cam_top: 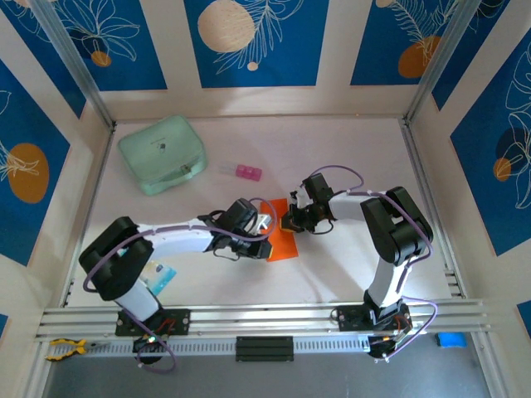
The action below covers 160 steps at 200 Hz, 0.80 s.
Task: Fold a paper plane with a square sheet of paper (pick it up from the middle)
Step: First fold the square sheet of paper in half at the center of the table.
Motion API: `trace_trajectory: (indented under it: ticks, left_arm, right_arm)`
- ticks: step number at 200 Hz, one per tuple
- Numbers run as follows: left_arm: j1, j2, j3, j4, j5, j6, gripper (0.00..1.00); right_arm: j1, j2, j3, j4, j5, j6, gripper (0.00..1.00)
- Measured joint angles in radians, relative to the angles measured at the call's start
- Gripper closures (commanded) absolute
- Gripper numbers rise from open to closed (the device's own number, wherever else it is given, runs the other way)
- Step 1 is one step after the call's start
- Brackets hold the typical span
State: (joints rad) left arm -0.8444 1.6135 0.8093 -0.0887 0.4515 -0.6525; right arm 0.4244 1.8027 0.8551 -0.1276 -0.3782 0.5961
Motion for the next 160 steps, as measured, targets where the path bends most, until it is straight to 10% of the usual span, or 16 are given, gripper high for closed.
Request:
trace_trajectory:
  ticks: [160]
  left_arm:
    - [0.032, -0.047, -0.093, 0.055, 0.095, -0.003, 0.98]
  right_arm:
    - [-0.002, -0.004, -0.012, 0.019, -0.005, -0.001, 1.0]
